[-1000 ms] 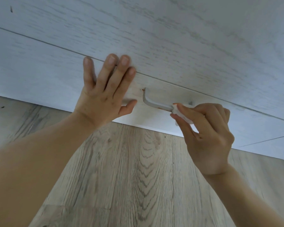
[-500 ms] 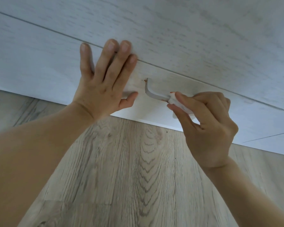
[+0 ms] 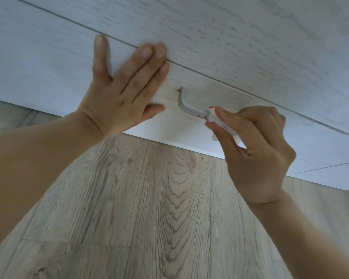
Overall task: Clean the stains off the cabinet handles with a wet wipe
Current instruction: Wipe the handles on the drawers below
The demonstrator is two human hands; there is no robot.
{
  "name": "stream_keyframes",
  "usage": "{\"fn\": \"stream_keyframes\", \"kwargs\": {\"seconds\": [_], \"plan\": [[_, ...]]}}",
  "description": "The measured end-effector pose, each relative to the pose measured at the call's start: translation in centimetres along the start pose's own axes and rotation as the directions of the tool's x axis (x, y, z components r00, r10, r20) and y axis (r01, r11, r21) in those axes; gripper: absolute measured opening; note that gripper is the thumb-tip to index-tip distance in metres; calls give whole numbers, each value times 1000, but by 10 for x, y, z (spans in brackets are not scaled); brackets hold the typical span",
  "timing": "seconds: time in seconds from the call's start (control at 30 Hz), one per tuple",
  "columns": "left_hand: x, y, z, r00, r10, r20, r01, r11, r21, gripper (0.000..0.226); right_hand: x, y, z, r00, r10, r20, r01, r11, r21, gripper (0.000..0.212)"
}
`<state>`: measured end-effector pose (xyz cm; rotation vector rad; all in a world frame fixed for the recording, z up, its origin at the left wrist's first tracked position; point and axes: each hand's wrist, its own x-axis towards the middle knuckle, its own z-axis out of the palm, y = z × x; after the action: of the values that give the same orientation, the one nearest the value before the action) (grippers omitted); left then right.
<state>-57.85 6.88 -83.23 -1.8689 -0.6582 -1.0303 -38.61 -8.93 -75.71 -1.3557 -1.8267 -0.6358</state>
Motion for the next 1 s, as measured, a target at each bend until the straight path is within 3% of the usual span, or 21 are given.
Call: {"fn": "stream_keyframes", "kwargs": {"seconds": [0.33, 0.5, 1.0], "plan": [[1, 1, 2, 1000, -9, -17, 9, 1000, -19, 79, -2, 2, -9, 998, -57, 28, 57, 998, -10, 23], [1, 2, 1, 1000, -14, -17, 13, 999, -45, 78, 8, -1, 4, 988, -145, 50, 145, 989, 8, 12], [1, 3, 1, 1000, -27, 7, 28, 999, -45, 80, 2, -7, 8, 993, -120, 0, 119, 991, -67, 9]]}}
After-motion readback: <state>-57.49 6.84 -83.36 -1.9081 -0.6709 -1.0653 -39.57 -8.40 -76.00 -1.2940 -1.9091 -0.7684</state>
